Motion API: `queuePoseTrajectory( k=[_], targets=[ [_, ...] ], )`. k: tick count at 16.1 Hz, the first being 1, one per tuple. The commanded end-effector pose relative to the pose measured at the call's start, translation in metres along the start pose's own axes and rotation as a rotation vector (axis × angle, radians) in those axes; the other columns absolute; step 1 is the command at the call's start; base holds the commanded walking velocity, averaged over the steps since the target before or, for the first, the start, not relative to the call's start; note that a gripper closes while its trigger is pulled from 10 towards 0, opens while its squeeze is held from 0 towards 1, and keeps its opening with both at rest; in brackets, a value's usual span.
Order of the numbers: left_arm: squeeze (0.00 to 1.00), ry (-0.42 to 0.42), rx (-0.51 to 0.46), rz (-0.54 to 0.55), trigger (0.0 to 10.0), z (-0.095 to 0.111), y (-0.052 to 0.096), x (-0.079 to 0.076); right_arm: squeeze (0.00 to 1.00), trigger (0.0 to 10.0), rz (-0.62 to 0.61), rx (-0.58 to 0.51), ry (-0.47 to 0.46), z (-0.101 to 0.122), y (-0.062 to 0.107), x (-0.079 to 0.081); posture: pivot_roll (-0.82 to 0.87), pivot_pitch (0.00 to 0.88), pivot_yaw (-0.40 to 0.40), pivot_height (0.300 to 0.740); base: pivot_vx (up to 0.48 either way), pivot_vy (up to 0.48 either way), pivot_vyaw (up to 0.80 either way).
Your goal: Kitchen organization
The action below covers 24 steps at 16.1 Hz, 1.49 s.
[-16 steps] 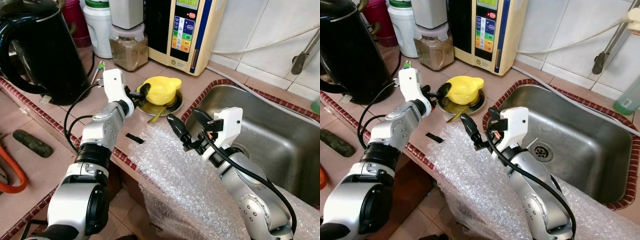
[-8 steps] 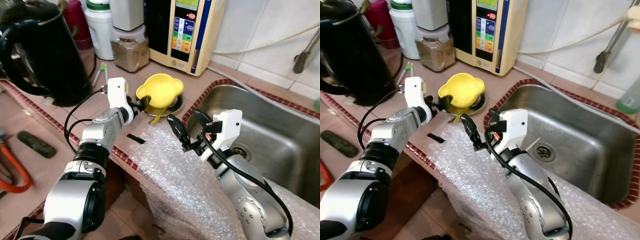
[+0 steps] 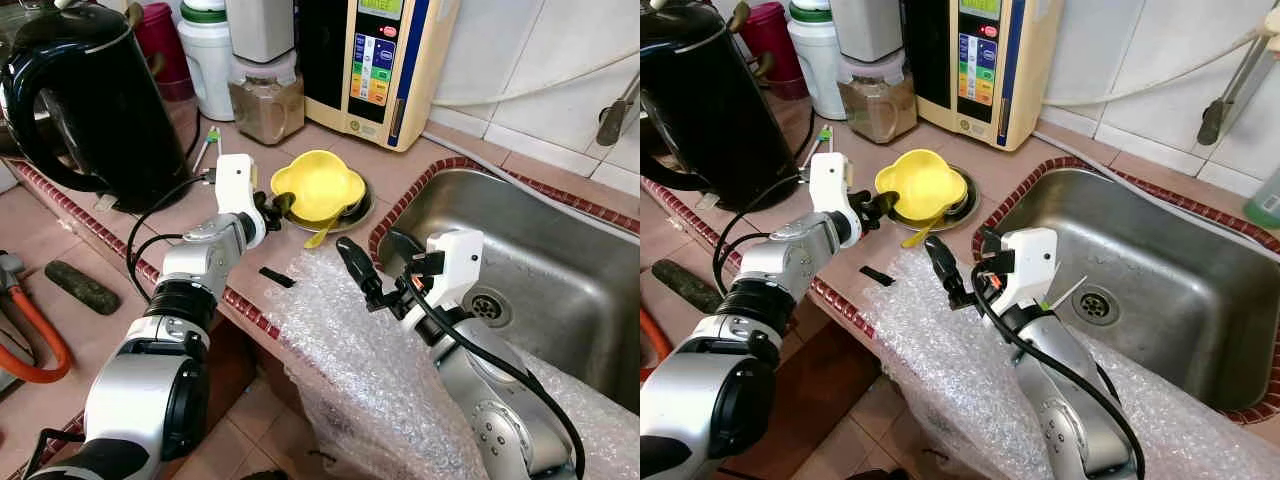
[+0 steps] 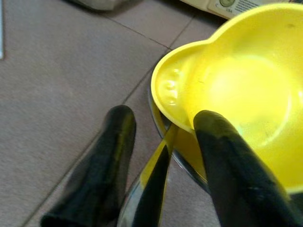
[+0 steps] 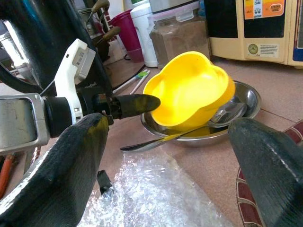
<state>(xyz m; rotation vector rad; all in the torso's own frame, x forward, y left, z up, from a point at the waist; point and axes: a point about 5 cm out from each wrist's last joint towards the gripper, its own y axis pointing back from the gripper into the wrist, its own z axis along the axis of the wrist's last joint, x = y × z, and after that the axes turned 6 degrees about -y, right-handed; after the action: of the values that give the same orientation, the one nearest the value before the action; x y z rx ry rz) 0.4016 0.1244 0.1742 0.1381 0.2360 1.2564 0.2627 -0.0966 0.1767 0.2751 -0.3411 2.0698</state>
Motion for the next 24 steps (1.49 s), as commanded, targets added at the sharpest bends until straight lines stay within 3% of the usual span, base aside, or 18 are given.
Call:
queuePoseTrajectory(
  k=[1, 11, 12, 16, 24],
  targets=[
    [0.00, -0.038, -0.018, 0.019, 0.0, 0.008, 0.000, 0.003, 0.00, 10.0, 0.013, -0.002, 0.006, 0.001, -0.003, 0.002, 0.00, 0.101, 0.050, 0.740, 0.000, 0.000, 0.00],
    [0.00, -0.054, -0.110, 0.058, 0.0, 0.017, 0.001, 0.006, 0.00, 10.0, 0.005, -0.001, 0.014, 0.001, -0.005, -0.001, 0.00, 0.092, 0.045, 0.740, 0.000, 0.000, 0.00],
    [0.00, -0.018, -0.187, 0.050, 0.0, 0.026, 0.003, 0.004, 0.00, 10.0, 0.001, -0.007, 0.015, 0.001, -0.006, -0.001, 0.00, 0.091, 0.046, 0.740, 0.000, 0.000, 0.00],
    [0.00, 0.017, -0.335, 0.044, 0.0, 0.038, 0.007, 0.002, 0.00, 10.0, -0.010, -0.012, 0.014, 0.000, -0.006, -0.003, 0.00, 0.094, 0.047, 0.740, 0.000, 0.000, 0.00],
    [0.00, 0.018, -0.514, 0.001, 0.0, 0.059, 0.013, -0.006, 0.00, 10.0, -0.022, -0.021, 0.017, -0.001, -0.008, -0.004, 0.01, 0.090, 0.054, 0.740, 0.000, 0.000, 0.00]
  ],
)
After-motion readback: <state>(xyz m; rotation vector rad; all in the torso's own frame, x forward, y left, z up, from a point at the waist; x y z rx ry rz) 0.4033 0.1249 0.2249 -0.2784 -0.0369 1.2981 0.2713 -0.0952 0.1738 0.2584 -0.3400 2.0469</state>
